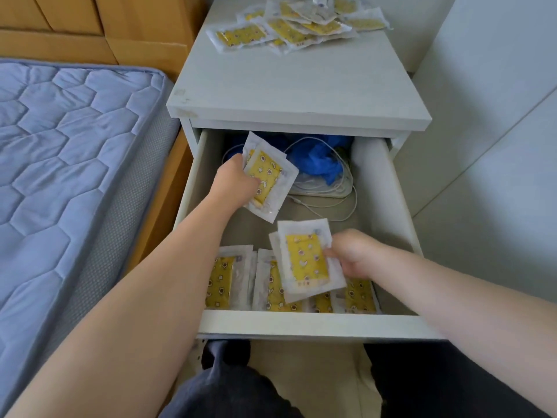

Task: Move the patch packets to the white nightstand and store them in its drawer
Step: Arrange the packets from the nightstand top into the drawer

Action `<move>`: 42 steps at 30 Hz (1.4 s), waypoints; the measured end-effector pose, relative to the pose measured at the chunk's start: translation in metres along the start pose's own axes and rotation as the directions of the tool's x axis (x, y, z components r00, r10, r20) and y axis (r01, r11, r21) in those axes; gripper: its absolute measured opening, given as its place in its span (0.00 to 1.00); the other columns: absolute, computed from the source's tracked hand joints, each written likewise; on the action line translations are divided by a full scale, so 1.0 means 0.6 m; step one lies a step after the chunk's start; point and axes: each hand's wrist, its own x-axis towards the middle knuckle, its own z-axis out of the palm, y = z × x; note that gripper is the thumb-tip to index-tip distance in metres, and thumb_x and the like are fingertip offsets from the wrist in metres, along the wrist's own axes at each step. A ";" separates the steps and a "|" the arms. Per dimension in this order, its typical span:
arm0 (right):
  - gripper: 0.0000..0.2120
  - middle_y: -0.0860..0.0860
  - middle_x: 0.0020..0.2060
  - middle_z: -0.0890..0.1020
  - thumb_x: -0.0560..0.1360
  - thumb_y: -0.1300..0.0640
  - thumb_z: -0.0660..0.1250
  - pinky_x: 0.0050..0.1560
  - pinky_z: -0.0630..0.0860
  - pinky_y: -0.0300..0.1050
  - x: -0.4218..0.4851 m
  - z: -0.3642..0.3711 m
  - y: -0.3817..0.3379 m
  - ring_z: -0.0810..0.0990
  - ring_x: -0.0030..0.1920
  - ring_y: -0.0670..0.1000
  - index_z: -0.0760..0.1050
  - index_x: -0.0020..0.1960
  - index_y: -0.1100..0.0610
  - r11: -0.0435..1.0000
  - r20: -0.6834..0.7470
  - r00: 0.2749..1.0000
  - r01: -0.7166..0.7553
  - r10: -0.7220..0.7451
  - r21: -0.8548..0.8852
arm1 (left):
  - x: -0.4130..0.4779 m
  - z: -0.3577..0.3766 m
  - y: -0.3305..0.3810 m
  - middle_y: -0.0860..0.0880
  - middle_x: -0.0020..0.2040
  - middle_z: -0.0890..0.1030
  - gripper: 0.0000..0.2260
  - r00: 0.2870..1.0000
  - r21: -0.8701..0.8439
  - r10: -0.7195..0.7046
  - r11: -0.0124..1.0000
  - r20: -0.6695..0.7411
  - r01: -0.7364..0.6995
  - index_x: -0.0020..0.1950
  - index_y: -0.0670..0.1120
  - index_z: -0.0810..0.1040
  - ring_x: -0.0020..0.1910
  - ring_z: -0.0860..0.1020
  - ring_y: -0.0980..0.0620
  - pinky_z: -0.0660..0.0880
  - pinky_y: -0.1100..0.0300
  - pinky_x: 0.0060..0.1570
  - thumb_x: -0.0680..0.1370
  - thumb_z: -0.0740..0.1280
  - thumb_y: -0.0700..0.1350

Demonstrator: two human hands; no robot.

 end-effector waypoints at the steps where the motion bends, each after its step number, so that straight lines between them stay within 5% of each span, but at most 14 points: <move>1: 0.13 0.64 0.56 0.78 0.76 0.73 0.58 0.58 0.75 0.59 0.001 0.014 0.004 0.79 0.56 0.63 0.72 0.59 0.69 0.997 0.012 1.000 -0.005 0.006 -0.075 | 0.000 0.000 -0.001 0.49 0.56 0.75 0.14 1.000 0.002 -0.001 1.000 0.000 0.001 0.64 0.44 0.70 0.52 0.74 0.53 0.72 0.58 0.44 0.78 0.66 0.42; 4: 0.11 0.63 0.49 0.80 0.75 0.69 0.58 0.53 0.79 0.56 -0.003 0.039 0.001 0.82 0.50 0.63 0.75 0.54 0.67 0.916 0.039 0.998 0.059 -0.048 -0.398 | 0.000 0.001 -0.001 0.48 0.56 0.76 0.14 1.000 0.018 0.010 1.000 0.019 -0.010 0.64 0.45 0.70 0.51 0.74 0.53 0.71 0.62 0.40 0.78 0.65 0.41; 8: 0.09 0.61 0.40 0.83 0.76 0.64 0.57 0.41 0.80 0.47 -0.016 0.051 -0.004 0.80 0.28 0.55 0.74 0.43 0.65 0.613 0.165 0.983 0.178 -0.079 -0.769 | 0.000 0.007 0.000 0.49 0.53 0.75 0.14 0.997 0.057 0.009 0.998 0.082 -0.014 0.63 0.45 0.69 0.48 0.74 0.53 0.70 0.64 0.36 0.78 0.65 0.40; 11: 0.17 0.61 0.41 0.85 0.78 0.60 0.55 0.43 0.81 0.46 -0.028 0.052 0.000 0.78 0.25 0.51 0.76 0.36 0.65 0.383 0.275 0.961 0.241 0.038 -0.892 | 0.001 0.012 -0.001 0.48 0.54 0.76 0.14 0.991 0.069 -0.013 0.998 0.135 0.004 0.62 0.45 0.69 0.49 0.76 0.51 0.73 0.58 0.43 0.78 0.65 0.40; 14: 0.18 0.57 0.35 0.84 0.78 0.55 0.55 0.38 0.79 0.42 -0.030 0.041 -0.007 0.78 0.25 0.50 0.77 0.36 0.63 0.287 0.289 0.955 0.259 0.065 -0.922 | 0.002 0.013 -0.003 0.47 0.55 0.77 0.14 0.982 0.061 -0.025 0.998 0.188 0.014 0.62 0.45 0.71 0.50 0.78 0.49 0.74 0.58 0.42 0.77 0.66 0.41; 17: 0.14 0.51 0.32 0.80 0.78 0.53 0.61 0.35 0.73 0.40 -0.028 0.009 -0.035 0.79 0.32 0.49 0.76 0.37 0.57 0.392 0.150 0.900 0.322 -0.409 -0.862 | -0.001 0.014 -0.003 0.47 0.54 0.79 0.14 0.966 0.009 -0.005 1.000 0.258 0.003 0.61 0.45 0.73 0.50 0.79 0.50 0.74 0.61 0.39 0.76 0.68 0.41; 20: 0.09 0.49 0.51 0.79 0.77 0.56 0.65 0.51 0.71 0.39 -0.027 -0.025 -0.065 0.77 0.52 0.48 0.76 0.57 0.55 0.548 -0.123 0.605 0.594 -0.787 -0.588 | -0.008 0.014 0.004 0.48 0.55 0.81 0.14 0.928 -0.051 0.038 0.999 0.372 -0.020 0.61 0.46 0.74 0.52 0.80 0.49 0.78 0.54 0.50 0.76 0.69 0.40; 23: 0.25 0.50 0.67 0.72 0.76 0.57 0.68 0.65 0.64 0.40 -0.022 -0.035 -0.082 0.69 0.67 0.49 0.66 0.71 0.56 0.583 -0.097 0.616 0.666 -0.782 -0.466 | -0.015 0.013 0.012 0.49 0.55 0.82 0.16 0.874 -0.090 0.097 0.994 0.476 -0.062 0.62 0.47 0.74 0.53 0.81 0.49 0.77 0.48 0.57 0.75 0.70 0.40; 25: 0.27 0.51 0.67 0.73 0.75 0.59 0.69 0.65 0.68 0.43 -0.023 -0.033 -0.085 0.72 0.66 0.50 0.65 0.72 0.56 0.629 -0.030 0.678 0.663 -0.734 -0.405 | -0.019 0.012 0.016 0.49 0.54 0.82 0.17 0.840 -0.110 0.141 0.989 0.523 -0.097 0.62 0.48 0.74 0.52 0.82 0.51 0.78 0.50 0.55 0.74 0.71 0.41; 30: 0.05 0.56 0.47 0.84 0.74 0.61 0.70 0.54 0.78 0.55 -0.027 -0.048 -0.093 0.82 0.48 0.53 0.79 0.49 0.60 0.675 -0.055 0.707 0.646 -0.705 -0.357 | -0.024 0.019 0.021 0.52 0.53 0.82 0.19 0.818 -0.039 0.197 0.977 0.541 -0.209 0.60 0.48 0.74 0.51 0.82 0.54 0.80 0.55 0.52 0.72 0.74 0.41; 33: 0.02 0.54 0.42 0.83 0.74 0.61 0.70 0.46 0.78 0.43 -0.028 -0.056 -0.096 0.81 0.42 0.49 0.79 0.42 0.58 0.664 -0.049 0.700 0.650 -0.712 -0.369 | -0.028 0.027 0.021 0.54 0.53 0.81 0.22 0.823 -0.051 0.228 0.970 0.520 -0.236 0.60 0.50 0.73 0.51 0.81 0.55 0.79 0.56 0.53 0.70 0.76 0.41; 35: 0.08 0.50 0.35 0.80 0.74 0.61 0.70 0.38 0.72 0.34 -0.035 -0.067 -0.104 0.76 0.36 0.43 0.75 0.37 0.54 0.632 -0.075 0.668 0.655 -0.741 -0.414 | -0.028 0.026 0.021 0.55 0.54 0.81 0.23 0.806 -0.054 0.243 0.966 0.539 -0.255 0.60 0.52 0.73 0.52 0.80 0.56 0.77 0.58 0.54 0.69 0.77 0.42; 37: 0.07 0.50 0.37 0.80 0.74 0.63 0.69 0.41 0.69 0.37 -0.034 -0.087 -0.112 0.76 0.38 0.44 0.76 0.38 0.55 0.608 -0.084 0.657 0.633 -0.749 -0.479 | -0.026 0.022 0.017 0.55 0.54 0.81 0.24 0.758 0.005 0.226 0.957 0.612 -0.289 0.61 0.53 0.73 0.53 0.79 0.57 0.76 0.58 0.56 0.68 0.77 0.44; 42: 0.08 0.51 0.38 0.78 0.74 0.68 0.64 0.42 0.72 0.43 -0.025 -0.098 -0.105 0.76 0.42 0.50 0.79 0.42 0.59 0.314 0.261 0.808 0.472 -0.529 -0.824 | -0.027 0.034 -0.003 0.53 0.62 0.76 0.31 0.618 0.330 -0.029 0.865 0.786 -0.378 0.72 0.52 0.65 0.59 0.75 0.53 0.71 0.55 0.63 0.72 0.74 0.46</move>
